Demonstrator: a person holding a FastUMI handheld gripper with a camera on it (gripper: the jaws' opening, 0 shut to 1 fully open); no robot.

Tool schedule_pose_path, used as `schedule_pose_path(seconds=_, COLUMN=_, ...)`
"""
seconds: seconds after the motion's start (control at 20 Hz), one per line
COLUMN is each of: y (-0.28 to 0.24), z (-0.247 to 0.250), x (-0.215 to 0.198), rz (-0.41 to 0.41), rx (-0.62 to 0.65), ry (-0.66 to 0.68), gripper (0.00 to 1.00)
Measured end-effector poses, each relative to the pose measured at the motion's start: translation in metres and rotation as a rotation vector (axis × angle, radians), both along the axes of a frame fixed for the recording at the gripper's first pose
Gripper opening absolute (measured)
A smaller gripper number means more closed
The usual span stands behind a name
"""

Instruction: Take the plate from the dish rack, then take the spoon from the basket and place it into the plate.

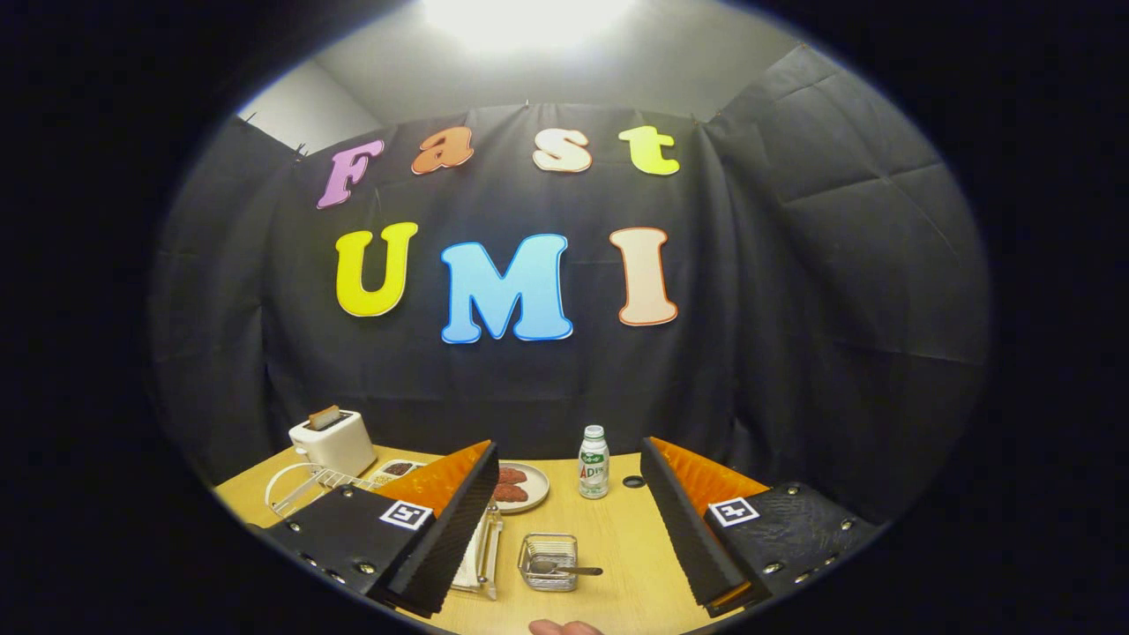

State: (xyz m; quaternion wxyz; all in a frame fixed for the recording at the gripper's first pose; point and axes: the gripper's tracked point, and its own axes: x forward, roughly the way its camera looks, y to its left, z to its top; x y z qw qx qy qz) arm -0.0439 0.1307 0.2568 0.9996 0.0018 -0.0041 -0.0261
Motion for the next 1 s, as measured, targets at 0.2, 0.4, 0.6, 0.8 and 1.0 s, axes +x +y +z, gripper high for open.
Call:
schedule_pose_path(seconds=0.2, y=0.038, z=0.004, x=0.012, rz=0.052, rx=0.019, ry=0.106, gripper=0.98)
schedule_pose_path(seconds=0.4, y=0.078, z=0.002, x=0.027, rz=0.118, rx=0.074, ry=0.25, gripper=0.98)
schedule_pose_path(seconds=0.6, y=0.108, z=-0.007, x=0.045, rz=0.154, rx=0.056, ry=0.365, gripper=0.98)
schedule_pose_path(seconds=0.8, y=0.142, z=-0.022, x=0.064, rz=0.213, rx=0.042, ry=0.537, gripper=0.98)
schedule_pose_path(seconds=1.0, y=0.163, z=-0.037, x=0.084, rz=0.198, rx=0.034, ry=0.67, gripper=0.98)
